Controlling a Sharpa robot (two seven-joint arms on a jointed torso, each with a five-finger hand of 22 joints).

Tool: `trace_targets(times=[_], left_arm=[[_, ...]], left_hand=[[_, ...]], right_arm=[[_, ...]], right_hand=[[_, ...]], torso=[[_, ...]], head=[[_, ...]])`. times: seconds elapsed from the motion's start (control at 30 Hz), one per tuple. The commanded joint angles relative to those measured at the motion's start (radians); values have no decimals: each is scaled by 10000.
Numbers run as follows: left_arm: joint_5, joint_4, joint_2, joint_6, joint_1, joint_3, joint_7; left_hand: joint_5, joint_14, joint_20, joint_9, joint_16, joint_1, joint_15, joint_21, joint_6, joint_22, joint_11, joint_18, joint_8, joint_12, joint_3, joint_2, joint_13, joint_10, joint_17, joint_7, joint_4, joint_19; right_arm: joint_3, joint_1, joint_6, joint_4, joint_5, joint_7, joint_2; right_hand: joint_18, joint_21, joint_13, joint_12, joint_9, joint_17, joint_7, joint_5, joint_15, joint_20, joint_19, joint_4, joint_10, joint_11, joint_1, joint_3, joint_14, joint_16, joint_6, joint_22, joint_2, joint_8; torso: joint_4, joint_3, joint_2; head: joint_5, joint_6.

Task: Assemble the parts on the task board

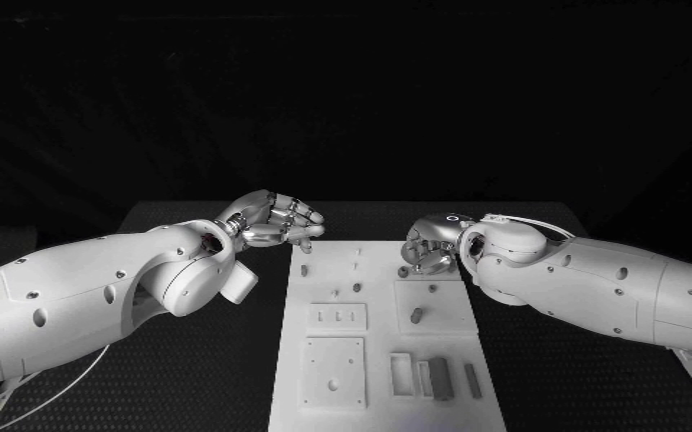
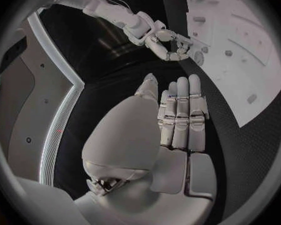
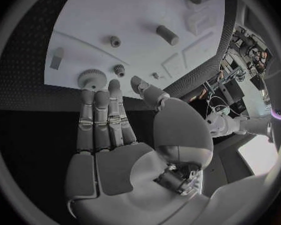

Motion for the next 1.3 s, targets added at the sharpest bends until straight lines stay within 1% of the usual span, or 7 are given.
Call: trace_targets(times=[0.03, 0.27, 0.43, 0.7, 0.83, 1.03, 1.3], left_arm=[[78, 20, 21, 167, 29, 9, 48], [78, 79, -14, 158, 29, 9, 47], [79, 78, -21, 156, 29, 9, 51], [79, 40, 11, 169, 29, 9, 50], [81, 16, 30, 187, 29, 9, 49], [84, 14, 26, 195, 28, 9, 49], [128, 12, 31, 206, 28, 9, 50]], left_hand=[[-42, -72, -85, -6, -54, -111, -16, -56, 0, 13, 74, 49, -63, -58, -6, -1, 15, -25, 14, 99, -5, -9], [-42, -75, -86, -5, -59, -119, -15, -61, -2, 17, 76, 47, -68, -68, 2, -2, 19, -28, 20, 101, -6, -10], [-42, -77, -87, -4, -62, -125, -15, -64, -4, 19, 78, 46, -71, -76, 6, -6, 23, -30, 24, 101, -7, -11], [-42, -78, -86, -2, -67, -142, -14, -70, -5, 24, 80, 43, -76, -88, 13, -7, 29, -31, 31, 100, -4, -12], [-42, -80, -86, -1, -69, -150, -14, -73, -6, 26, 82, 42, -79, -93, 17, -6, 32, -31, 35, 101, -4, -12], [-42, -82, -87, 1, -73, -161, -13, -77, -7, 29, 83, 41, -82, -102, 24, -3, 37, -32, 40, 100, -5, -13], [-43, -83, -88, 4, -78, -178, -13, -83, -6, 35, 84, 40, -85, -113, 32, -5, 44, -32, 48, 99, -5, -14]], right_arm=[[2, -44, -178, -96, -218, 131, 111], [1, -134, -436, -322, -422, 72, 271], [1, -160, -457, -348, -488, 30, 316], [-3, -270, -287, -443, -556, 22, 393], [-5, -309, -202, -510, -651, -29, 444], [-7, -334, -74, -503, -795, -131, 468], [-11, -383, -219, -690, -881, -174, 550]], right_hand=[[-14, 61, -202, -366, -108, -84, 120, 0, 14, -44, -43, 81, -83, 122, -93, -407, 6, -73, -156, 204, -48, -252], [-14, 9, -1787, -1732, -588, -472, 342, 9, 130, -65, -54, 429, -241, 435, 230, -582, 33, -317, -376, 155, -112, -834], [-14, 7, -2909, -2215, -960, -697, 379, 10, 247, -99, 44, 574, -446, 612, 381, -643, 174, -313, -525, 149, -37, -1087], [-14, 15, -3754, -2178, -1177, -826, 347, 11, 269, -114, 90, 382, -396, 645, 554, -724, 238, -241, -373, 164, 667, -1068], [-14, 17, -3957, -2167, -1220, -863, 331, 14, 262, -115, 109, 318, -334, 639, 540, -761, 257, -215, -253, 165, 824, -1018], [-14, 27, -4191, -2128, -1255, -913, 316, 16, 230, -129, 159, 188, -177, 601, 554, -795, 297, -174, -67, 166, 885, -931], [-14, 19, -4282, -2122, -1273, -940, 310, 15, 222, -130, 168, 134, -124, 592, 537, -822, 289, -172, -37, 162, 809, -920]], torso=[[-3, 1, 13], [36, 18, 49], [57, 16, 109], [48, 12, 220], [47, 13, 242], [55, 9, 258], [49, 1, 278]], head=[[-2, -9], [31, -83], [12, -81], [10, -90], [19, -104], [4, -173], [0, -218]])
